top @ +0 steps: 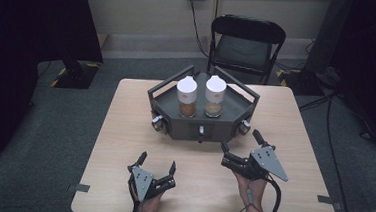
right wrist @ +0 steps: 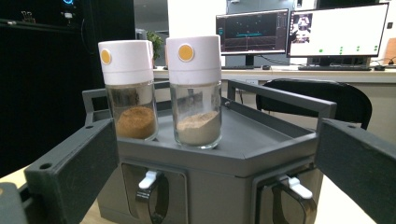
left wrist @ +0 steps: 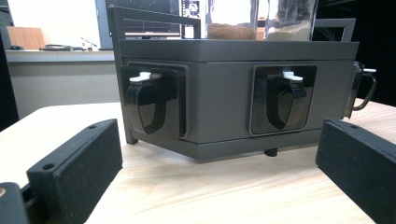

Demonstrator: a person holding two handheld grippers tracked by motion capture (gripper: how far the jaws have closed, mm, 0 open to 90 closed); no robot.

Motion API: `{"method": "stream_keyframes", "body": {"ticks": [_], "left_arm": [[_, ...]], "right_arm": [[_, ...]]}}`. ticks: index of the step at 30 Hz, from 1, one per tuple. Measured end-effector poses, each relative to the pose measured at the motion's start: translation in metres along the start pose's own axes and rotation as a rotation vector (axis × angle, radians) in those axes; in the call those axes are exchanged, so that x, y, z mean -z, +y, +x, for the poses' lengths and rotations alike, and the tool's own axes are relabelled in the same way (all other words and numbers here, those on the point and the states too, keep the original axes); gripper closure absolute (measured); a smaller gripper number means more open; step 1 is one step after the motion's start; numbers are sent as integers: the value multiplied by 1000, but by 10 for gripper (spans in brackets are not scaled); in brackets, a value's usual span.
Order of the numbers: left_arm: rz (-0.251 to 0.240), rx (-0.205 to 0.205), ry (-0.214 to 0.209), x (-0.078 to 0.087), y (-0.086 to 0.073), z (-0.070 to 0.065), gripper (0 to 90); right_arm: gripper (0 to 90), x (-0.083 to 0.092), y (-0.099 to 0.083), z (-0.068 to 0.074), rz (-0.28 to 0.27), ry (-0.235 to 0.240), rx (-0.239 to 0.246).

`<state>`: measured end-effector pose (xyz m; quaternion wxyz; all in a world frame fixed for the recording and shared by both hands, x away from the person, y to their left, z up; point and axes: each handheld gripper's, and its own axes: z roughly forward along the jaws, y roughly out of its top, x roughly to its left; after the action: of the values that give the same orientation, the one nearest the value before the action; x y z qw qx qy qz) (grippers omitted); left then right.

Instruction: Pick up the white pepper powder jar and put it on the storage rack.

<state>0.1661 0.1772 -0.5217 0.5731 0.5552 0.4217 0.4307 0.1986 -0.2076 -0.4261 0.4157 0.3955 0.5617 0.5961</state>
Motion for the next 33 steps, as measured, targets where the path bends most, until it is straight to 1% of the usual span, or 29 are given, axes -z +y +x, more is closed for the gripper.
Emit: {"method": "stream_keyframes", "body": {"ticks": [4,9,16,20,25,33], "left_arm": [[0,0,0,0,0,0,0],[0,0,0,0,0,0,0],[0,0,0,0,0,0,0],[-1,0,0,0,0,0,0],[-1,0,0,0,0,0,0],[-1,0,0,0,0,0,0]], "right_arm": [[0,4,-3,1,0,0,-13],[0,9,-10,3,4,-2,-15],[0,14,-19,6,14,-12,-10],[0,17,-25,9,18,-28,11],[0,21,-32,10,25,-40,20],[0,28,-45,10,43,-57,12]]}}
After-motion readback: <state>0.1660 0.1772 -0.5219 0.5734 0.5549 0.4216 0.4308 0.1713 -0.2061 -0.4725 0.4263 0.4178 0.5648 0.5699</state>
